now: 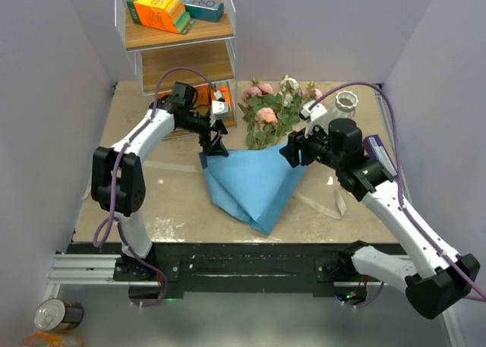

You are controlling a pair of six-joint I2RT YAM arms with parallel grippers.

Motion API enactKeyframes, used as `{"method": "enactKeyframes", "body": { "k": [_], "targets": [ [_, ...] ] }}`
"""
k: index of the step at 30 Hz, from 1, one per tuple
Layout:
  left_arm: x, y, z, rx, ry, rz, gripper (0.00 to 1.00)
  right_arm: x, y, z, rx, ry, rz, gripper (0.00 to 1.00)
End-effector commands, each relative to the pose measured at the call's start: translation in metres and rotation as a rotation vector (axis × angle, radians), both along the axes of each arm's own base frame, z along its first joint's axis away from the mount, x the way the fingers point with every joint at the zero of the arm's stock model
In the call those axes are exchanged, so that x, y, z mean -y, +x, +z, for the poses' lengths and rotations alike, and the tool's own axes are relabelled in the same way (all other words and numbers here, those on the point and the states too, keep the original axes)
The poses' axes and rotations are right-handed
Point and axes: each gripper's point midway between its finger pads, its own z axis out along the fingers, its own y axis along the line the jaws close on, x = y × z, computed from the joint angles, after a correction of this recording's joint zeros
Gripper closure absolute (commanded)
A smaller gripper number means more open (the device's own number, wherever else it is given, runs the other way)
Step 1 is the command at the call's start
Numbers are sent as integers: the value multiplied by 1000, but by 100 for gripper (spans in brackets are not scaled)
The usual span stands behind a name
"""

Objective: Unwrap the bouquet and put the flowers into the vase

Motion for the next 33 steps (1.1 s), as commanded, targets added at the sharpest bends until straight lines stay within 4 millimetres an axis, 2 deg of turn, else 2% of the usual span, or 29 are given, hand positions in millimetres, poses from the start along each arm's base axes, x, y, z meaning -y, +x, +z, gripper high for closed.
{"method": "enactKeyframes", "body": {
  "k": [1,3,4,5,8,10,11,13,15,18,20,22,23,24,25,27,28,31,33],
  "targets": [
    [1,-9,6,3,-11,4,1,-2,12,64,133,114,-49,36],
    [4,-13,1,-16,-13,-2,1,-15,16,72,128,140,1,34],
    [6,-16,2,-23,-23,-11,1,-27,22,60,81,141,44,33],
    [9,-20,2,-44,-29,-16,1,-34,25,65,80,151,69,32],
    [27,-38,2,-93,-55,-74,1,-51,41,54,37,154,109,28],
    [43,-52,-2,-117,-49,-123,1,-56,51,55,37,157,103,26],
    [49,-57,-3,-131,-50,-136,1,-57,57,48,26,150,93,26],
    [61,-68,-8,-152,-46,-171,1,-58,64,52,41,153,79,26],
    [64,-69,-2,-175,-66,-163,1,-57,72,44,28,136,52,26],
    [57,-55,11,-163,-105,-88,1,-48,77,34,18,101,-1,24],
    [54,-31,11,-68,-85,6,1,-41,78,30,22,89,-40,24],
    [52,-27,-5,-22,-26,54,1,-36,71,38,47,110,-51,24],
    [55,-22,-3,-4,-22,56,1,-35,66,43,60,125,-46,24],
    [56,-18,-16,-29,2,62,1,-37,58,49,69,143,-19,24],
    [59,-17,-22,-47,22,58,1,-35,46,63,104,183,-4,24],
    [65,4,-34,-52,52,88,1,-35,32,76,127,223,31,24],
    [66,9,-38,-56,57,96,1,-34,18,90,148,256,55,24],
    [74,30,-48,-45,73,146,1,-28,-4,107,169,295,82,24],
    [78,35,-56,-53,86,157,1,-25,-14,113,170,312,86,24]
  ]
}}
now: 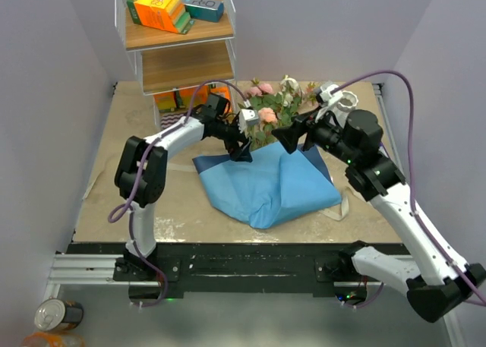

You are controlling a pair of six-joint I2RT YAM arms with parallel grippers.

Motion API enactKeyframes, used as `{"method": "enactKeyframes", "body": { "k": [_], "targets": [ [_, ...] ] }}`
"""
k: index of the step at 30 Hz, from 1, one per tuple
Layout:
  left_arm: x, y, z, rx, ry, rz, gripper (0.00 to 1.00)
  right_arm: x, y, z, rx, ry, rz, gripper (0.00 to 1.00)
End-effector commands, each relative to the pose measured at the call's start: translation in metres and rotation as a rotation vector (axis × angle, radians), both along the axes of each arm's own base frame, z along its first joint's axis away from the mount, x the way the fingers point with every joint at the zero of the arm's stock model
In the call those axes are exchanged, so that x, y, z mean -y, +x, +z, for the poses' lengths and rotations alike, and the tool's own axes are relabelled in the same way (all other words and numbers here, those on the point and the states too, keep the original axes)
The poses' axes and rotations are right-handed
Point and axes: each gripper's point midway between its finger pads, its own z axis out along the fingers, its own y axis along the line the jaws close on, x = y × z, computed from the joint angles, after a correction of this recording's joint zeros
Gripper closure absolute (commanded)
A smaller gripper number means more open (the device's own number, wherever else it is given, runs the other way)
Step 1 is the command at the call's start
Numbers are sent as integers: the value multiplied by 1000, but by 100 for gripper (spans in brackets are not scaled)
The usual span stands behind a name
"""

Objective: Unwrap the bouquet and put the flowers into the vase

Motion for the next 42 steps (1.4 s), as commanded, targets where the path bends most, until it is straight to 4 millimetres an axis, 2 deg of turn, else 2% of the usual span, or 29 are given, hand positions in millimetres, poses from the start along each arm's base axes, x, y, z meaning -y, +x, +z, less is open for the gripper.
{"method": "enactKeyframes", "body": {
  "k": [1,2,6,11,16,17,19,20,27,30,32,33,34,36,37,40,42],
  "targets": [
    [13,26,-7,34,30,64,1,0,-26,27,39,84,54,25],
    [16,28,-13,24,39,59,1,2,-32,33,53,93,60,25],
    [26,20,-32,-39,82,12,23,5,-40,43,65,109,63,25],
    [30,15,-37,-50,85,-8,27,4,-44,56,83,121,82,27],
    [31,12,-38,-77,91,-40,59,5,-47,65,94,127,84,28],
    [32,11,-39,-88,92,-44,73,6,-47,66,95,127,82,28],
    [31,12,-36,-88,95,-40,88,6,-48,67,98,129,83,28],
    [32,12,-30,-78,88,-42,100,6,-48,66,94,128,82,28],
    [32,2,5,-37,57,-71,100,7,-48,78,113,134,76,29],
    [30,-10,33,-12,29,-96,100,13,-47,89,138,125,45,29],
    [27,-21,62,36,-4,-114,100,20,-43,94,152,116,0,29],
    [26,-29,75,44,-23,-131,100,24,-41,97,160,108,-20,29],
    [24,-40,97,88,-45,-148,100,27,-39,98,163,103,-41,29],
    [21,-61,114,113,-65,-191,100,39,-28,99,156,87,-133,29],
    [17,-73,136,151,-89,-207,100,45,-24,100,152,79,-173,27],
    [8,-111,159,198,-116,-274,100,61,-13,97,125,56,-283,27],
    [2,-140,159,184,-100,-336,100,68,-9,95,115,44,-330,26]
  ]
}}
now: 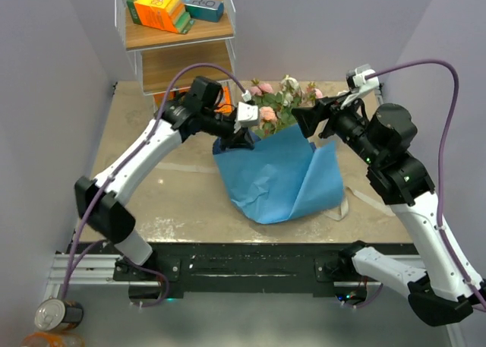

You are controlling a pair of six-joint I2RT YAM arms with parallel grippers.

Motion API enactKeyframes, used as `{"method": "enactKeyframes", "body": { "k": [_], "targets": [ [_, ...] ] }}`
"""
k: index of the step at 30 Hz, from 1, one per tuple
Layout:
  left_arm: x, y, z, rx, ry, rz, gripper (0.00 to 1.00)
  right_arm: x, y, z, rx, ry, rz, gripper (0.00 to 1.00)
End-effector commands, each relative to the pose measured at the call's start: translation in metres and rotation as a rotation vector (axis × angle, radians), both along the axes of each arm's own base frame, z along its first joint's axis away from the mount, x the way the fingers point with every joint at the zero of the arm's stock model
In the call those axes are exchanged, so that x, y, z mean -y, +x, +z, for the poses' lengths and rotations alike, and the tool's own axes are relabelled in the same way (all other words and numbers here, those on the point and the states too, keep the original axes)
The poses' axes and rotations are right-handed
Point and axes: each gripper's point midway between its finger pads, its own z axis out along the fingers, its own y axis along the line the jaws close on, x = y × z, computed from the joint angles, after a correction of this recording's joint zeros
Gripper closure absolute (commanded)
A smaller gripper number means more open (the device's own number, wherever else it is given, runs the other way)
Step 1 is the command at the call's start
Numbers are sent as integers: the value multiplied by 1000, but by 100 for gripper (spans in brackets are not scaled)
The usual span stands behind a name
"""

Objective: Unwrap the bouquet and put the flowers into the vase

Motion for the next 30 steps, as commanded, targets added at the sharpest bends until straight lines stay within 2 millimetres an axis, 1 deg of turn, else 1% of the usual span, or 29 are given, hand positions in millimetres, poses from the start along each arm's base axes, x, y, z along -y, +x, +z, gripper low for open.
{"method": "enactKeyframes", "body": {
  "k": [1,2,3,4,5,7,8,9,10,11,12,13,15,16,17,18,19,20,21,23,24,25,26,27,28,29,30],
  "targets": [
    [-16,-75,14,35,-1,-194,100,33,16,-1,-26,-32,-203,26],
    [-16,-91,12,40,12,-240,100,35,18,-2,-29,-38,-222,26],
    [-24,-106,4,24,60,-264,100,38,18,-1,-39,-37,-239,26],
    [-30,-119,0,52,85,-296,100,40,23,-6,-52,-47,-259,27],
    [-31,-133,-5,58,111,-333,100,40,24,-7,-57,-49,-260,27],
    [-47,-155,-15,52,154,-372,100,37,27,-13,-72,-59,-254,27],
    [-51,-163,-19,49,162,-387,98,33,28,-15,-78,-61,-237,27],
    [-58,-172,-33,28,182,-400,96,32,29,-17,-87,-57,-234,27],
    [-64,-177,-30,66,171,-411,95,30,30,-19,-94,-58,-230,26],
    [-67,-183,-33,81,172,-428,94,24,34,-26,-117,-63,-215,27],
    [-70,-187,-39,89,171,-434,93,24,35,-29,-131,-66,-215,27],
    [-74,-190,-35,120,159,-440,83,21,38,-35,-149,-71,-214,27],
    [-81,-199,-36,124,165,-475,61,17,46,-52,-205,-83,-220,26],
    [-84,-201,-33,142,158,-476,35,17,49,-60,-227,-86,-232,26],
    [-86,-203,-33,164,155,-482,16,15,51,-68,-251,-90,-234,23],
    [-90,-207,-35,173,156,-498,1,14,58,-87,-300,-107,-249,20],
    [-93,-209,-31,193,147,-494,0,13,61,-96,-322,-113,-259,18],
    [-94,-209,-29,202,143,-484,0,13,64,-113,-358,-121,-272,17],
    [-95,-210,-20,247,119,-475,1,16,71,-125,-377,-136,-308,17],
    [-98,-212,-8,331,90,-482,1,21,76,-144,-413,-158,-364,17],
    [-100,-211,1,400,70,-488,0,20,80,-154,-433,-180,-386,18],
    [-105,-215,15,484,34,-488,0,21,80,-158,-430,-206,-427,19],
    [-108,-218,23,537,15,-499,0,20,81,-160,-432,-223,-443,19],
    [-110,-222,30,599,-6,-519,0,16,80,-166,-442,-242,-442,20],
    [-115,-229,39,645,-30,-523,1,7,81,-174,-457,-261,-426,21],
    [-118,-234,40,642,-36,-530,1,2,81,-180,-469,-268,-417,22],
    [-119,-235,46,626,-42,-521,2,-3,79,-186,-480,-280,-400,23]
  ]
}}
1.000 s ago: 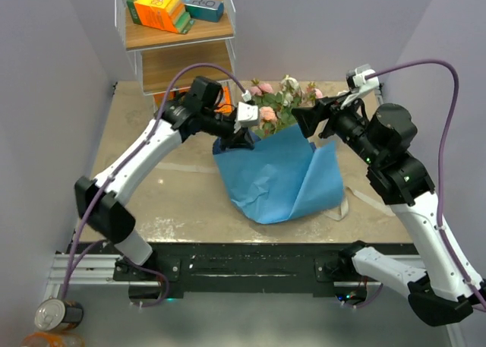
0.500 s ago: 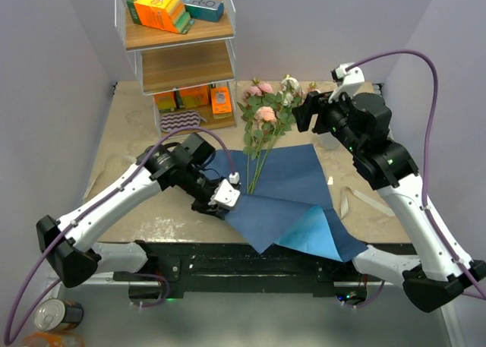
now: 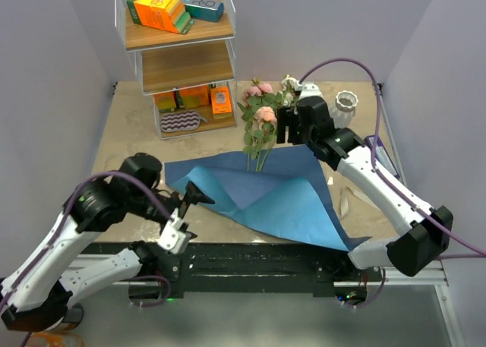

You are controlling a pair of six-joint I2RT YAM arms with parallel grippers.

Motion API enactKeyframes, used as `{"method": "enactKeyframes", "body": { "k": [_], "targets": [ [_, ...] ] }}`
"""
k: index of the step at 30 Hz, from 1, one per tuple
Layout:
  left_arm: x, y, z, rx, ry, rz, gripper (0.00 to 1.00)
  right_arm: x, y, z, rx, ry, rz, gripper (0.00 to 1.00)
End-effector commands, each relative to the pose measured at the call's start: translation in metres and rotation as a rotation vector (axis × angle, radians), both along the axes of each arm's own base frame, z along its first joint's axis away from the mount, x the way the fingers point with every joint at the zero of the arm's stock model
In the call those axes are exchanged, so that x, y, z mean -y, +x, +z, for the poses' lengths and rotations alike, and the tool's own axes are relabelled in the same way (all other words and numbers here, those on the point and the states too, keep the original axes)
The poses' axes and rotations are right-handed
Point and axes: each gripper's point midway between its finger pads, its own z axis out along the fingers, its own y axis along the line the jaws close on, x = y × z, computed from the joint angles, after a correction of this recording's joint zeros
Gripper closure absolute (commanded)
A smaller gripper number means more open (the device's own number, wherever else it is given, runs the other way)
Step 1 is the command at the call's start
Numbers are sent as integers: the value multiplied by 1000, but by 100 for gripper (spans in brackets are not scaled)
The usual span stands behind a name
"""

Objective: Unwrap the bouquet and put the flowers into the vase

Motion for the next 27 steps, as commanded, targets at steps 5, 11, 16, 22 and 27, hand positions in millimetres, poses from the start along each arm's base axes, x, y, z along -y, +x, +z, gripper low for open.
{"method": "enactKeyframes", "body": {
  "k": [5,11,16,22,27],
  "targets": [
    [8,-1,65,58,-160,27,3,-60,-28,-86,-204,-31,152,34],
    [9,15,102,159,-299,135,1,-70,-51,-147,-314,-11,247,28],
    [10,16,97,109,-261,144,1,-71,-51,-137,-268,6,296,19],
    [15,29,110,115,-312,208,0,-66,-42,-172,-346,-107,290,25],
    [22,59,68,86,-223,310,0,-68,-30,-152,-269,-103,296,21]
  ]
}}
